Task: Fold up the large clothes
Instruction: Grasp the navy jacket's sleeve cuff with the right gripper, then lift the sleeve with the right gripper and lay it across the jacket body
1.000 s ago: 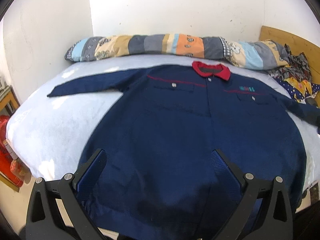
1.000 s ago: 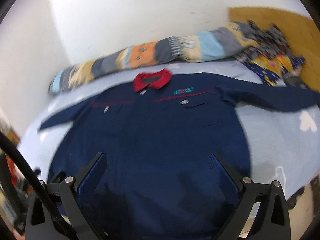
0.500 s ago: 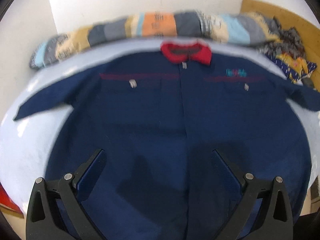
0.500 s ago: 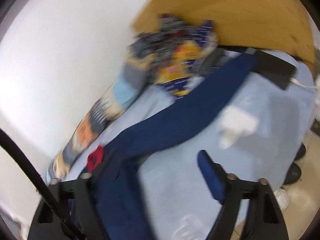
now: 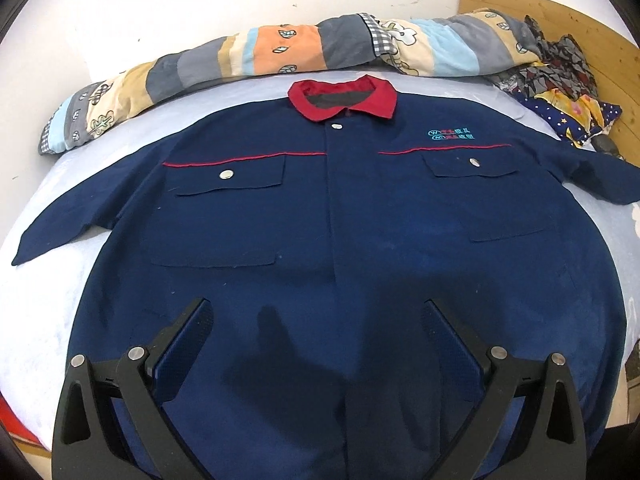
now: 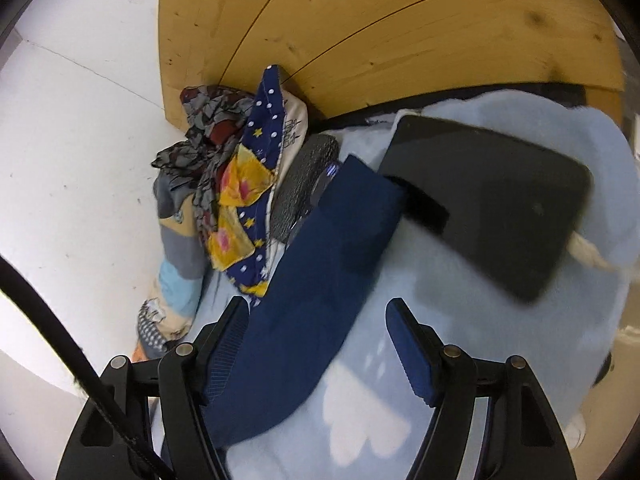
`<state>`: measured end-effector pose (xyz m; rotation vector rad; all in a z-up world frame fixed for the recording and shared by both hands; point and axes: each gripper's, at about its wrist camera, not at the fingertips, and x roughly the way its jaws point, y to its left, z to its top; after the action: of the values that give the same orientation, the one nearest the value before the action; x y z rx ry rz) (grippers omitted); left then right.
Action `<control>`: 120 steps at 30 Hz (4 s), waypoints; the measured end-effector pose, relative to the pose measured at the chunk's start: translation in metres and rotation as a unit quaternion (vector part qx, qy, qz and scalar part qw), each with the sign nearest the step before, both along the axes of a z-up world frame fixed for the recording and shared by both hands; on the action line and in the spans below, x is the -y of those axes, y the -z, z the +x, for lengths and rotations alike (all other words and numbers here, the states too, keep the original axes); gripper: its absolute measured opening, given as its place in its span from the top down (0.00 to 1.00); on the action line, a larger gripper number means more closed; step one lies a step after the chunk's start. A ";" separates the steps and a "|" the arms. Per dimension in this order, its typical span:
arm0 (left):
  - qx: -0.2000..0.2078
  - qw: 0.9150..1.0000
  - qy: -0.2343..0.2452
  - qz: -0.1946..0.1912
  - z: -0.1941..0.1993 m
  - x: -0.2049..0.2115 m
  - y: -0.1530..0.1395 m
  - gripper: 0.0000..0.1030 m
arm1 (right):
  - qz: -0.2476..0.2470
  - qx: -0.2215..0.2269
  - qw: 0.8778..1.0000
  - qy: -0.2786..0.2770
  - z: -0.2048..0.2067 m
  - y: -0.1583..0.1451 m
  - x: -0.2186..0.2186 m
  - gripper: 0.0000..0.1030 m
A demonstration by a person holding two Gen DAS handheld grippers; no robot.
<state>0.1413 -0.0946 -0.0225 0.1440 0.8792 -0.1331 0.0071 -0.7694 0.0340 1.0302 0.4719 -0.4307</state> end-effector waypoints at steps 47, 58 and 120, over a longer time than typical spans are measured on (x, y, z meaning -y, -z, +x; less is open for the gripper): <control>0.051 0.997 -0.022 -0.054 -0.005 -0.034 -0.042 0.00 | -0.276 0.165 0.910 -0.261 0.186 -0.338 -0.355 0.88; 0.057 0.993 -0.071 -0.070 -0.008 -0.072 -0.055 0.00 | -0.265 0.105 0.858 -0.427 0.230 -0.229 -0.546 0.88; 0.076 0.969 -0.214 -0.101 -0.020 -0.176 -0.074 0.00 | -0.226 -0.277 0.858 -0.369 0.189 0.043 -0.395 0.36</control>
<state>0.1214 0.0817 0.0519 -0.2254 0.7207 0.1905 0.1965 -0.3743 -0.0087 0.1942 1.1702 -0.1159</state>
